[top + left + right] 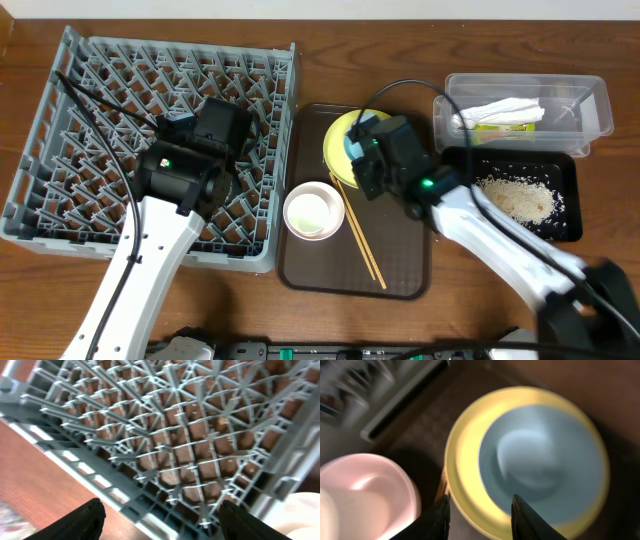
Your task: Sort waste into correct bins and load items into the dishwasher
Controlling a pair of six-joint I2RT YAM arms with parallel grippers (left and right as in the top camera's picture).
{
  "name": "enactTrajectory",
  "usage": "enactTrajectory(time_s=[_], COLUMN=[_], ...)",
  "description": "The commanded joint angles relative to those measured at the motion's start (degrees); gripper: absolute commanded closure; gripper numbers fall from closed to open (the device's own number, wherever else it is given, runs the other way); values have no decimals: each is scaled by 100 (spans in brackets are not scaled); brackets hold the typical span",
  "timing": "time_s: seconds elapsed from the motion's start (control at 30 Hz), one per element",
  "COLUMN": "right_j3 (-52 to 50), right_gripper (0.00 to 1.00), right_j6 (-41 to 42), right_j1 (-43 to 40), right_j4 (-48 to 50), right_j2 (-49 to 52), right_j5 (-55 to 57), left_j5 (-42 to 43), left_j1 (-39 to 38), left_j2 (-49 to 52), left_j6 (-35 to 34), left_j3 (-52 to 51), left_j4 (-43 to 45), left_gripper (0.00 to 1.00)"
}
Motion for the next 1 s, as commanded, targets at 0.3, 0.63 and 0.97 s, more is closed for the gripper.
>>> enactTrajectory(time_s=[0.3, 0.63, 0.97], right_j3=[101, 101, 101], right_gripper=[57, 58, 63], right_j6=[817, 1209, 1569], right_j1=[-417, 280, 667], right_j4=[-1126, -1010, -951], right_j2=[-1012, -787, 116], right_j5=[-1517, -1915, -1611], left_j5=[1360, 1414, 1447], left_j1=[24, 24, 24], left_j2=[13, 13, 13], left_j6=[282, 317, 317], left_j3=[87, 87, 87], left_j4=[385, 382, 363], left_gripper=[24, 24, 24])
